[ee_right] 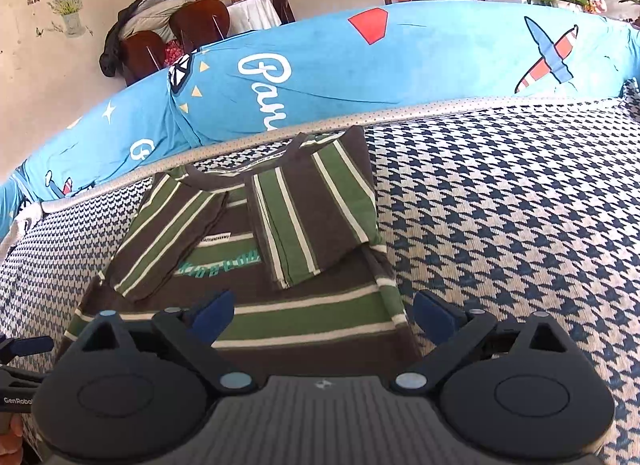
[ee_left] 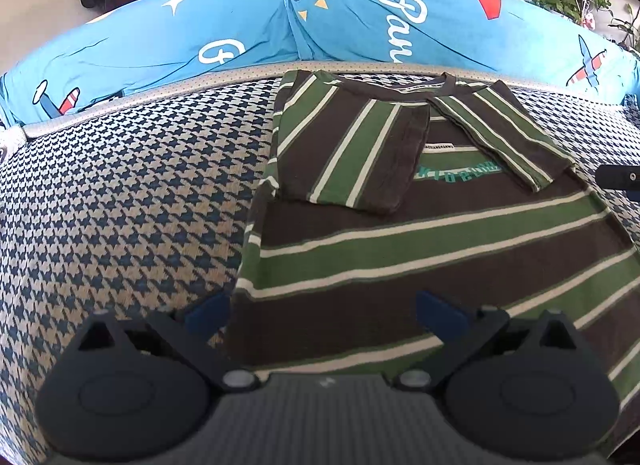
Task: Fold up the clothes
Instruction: 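Lower the right gripper to the shirt's side edge and close on it, then lift the side edge and fold it lengthwise over the shirt body with the right gripper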
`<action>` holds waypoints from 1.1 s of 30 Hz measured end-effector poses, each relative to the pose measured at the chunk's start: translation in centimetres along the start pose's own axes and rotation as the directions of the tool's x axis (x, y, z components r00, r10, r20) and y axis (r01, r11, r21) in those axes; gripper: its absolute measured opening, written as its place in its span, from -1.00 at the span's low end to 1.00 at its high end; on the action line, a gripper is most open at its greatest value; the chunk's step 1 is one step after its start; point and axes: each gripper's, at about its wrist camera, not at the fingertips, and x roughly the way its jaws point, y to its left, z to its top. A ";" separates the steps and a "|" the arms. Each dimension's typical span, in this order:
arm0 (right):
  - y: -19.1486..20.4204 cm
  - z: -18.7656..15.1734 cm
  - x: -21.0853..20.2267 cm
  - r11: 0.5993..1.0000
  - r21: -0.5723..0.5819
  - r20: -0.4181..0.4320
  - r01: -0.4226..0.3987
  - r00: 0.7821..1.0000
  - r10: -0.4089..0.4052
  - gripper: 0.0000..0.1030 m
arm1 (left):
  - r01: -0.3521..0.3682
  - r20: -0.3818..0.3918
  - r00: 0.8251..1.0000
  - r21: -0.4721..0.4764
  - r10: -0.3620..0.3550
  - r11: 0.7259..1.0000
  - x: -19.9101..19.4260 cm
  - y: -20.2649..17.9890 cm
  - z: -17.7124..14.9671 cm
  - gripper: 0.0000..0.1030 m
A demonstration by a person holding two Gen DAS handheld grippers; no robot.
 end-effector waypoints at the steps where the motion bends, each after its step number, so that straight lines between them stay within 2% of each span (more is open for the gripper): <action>1: -0.2 0.3 0.3 1.000 0.003 0.000 -0.004 1.000 0.004 0.73 | 0.002 0.001 1.000 0.004 -0.002 1.000 0.1 0.1 0.3 1.00; 5: -0.8 1.2 1.3 1.000 0.001 -0.014 -0.006 1.000 0.006 0.29 | 0.017 0.003 1.000 0.023 -0.017 1.000 0.7 0.3 1.6 1.00; 7: -1.2 1.6 1.8 1.000 0.016 -0.014 -0.007 1.000 0.007 0.19 | 0.024 0.004 1.000 0.028 -0.024 0.999 1.0 0.4 2.3 1.00; 12: -1.9 2.4 2.9 1.000 0.016 -0.013 -0.001 1.000 0.001 -0.22 | 0.028 0.001 1.000 0.018 -0.028 0.999 1.8 1.0 4.0 1.00; 14: -2.3 2.5 3.4 1.000 0.014 -0.021 0.012 1.000 -0.012 -0.60 | 0.022 0.005 1.000 0.009 -0.022 1.000 2.0 1.3 4.5 1.00; 16: -2.7 2.7 3.8 0.999 0.022 -0.027 0.024 0.999 -0.023 -0.75 | 0.018 0.006 1.000 -0.011 -0.018 1.000 2.2 1.8 4.9 1.00; 20: -3.2 3.3 4.5 1.000 0.021 -0.012 0.014 1.000 -0.013 -0.74 | 0.010 -0.014 1.000 -0.050 -0.011 0.999 2.7 2.1 5.1 1.00; 24: -4.4 3.9 5.5 0.996 0.091 -0.007 -0.004 1.000 0.004 -0.70 | 0.004 -0.021 1.000 -0.079 -0.005 0.997 2.9 2.1 5.1 1.00; 26: -4.9 4.2 5.9 0.993 0.117 -0.001 -0.027 1.000 0.027 -0.50 | 0.020 -0.016 1.000 -0.092 -0.021 0.996 2.7 2.0 5.2 1.00; 29: -5.4 4.4 6.6 0.986 0.153 -0.001 -0.074 0.997 0.075 -0.31 | 0.020 -0.007 1.000 -0.084 -0.021 0.996 2.5 1.7 5.5 1.00; 33: -6.0 4.5 7.9 0.980 0.178 -0.015 -0.094 0.995 0.098 -0.27 | 0.028 -0.006 1.000 -0.084 -0.029 0.996 2.5 1.6 5.8 1.00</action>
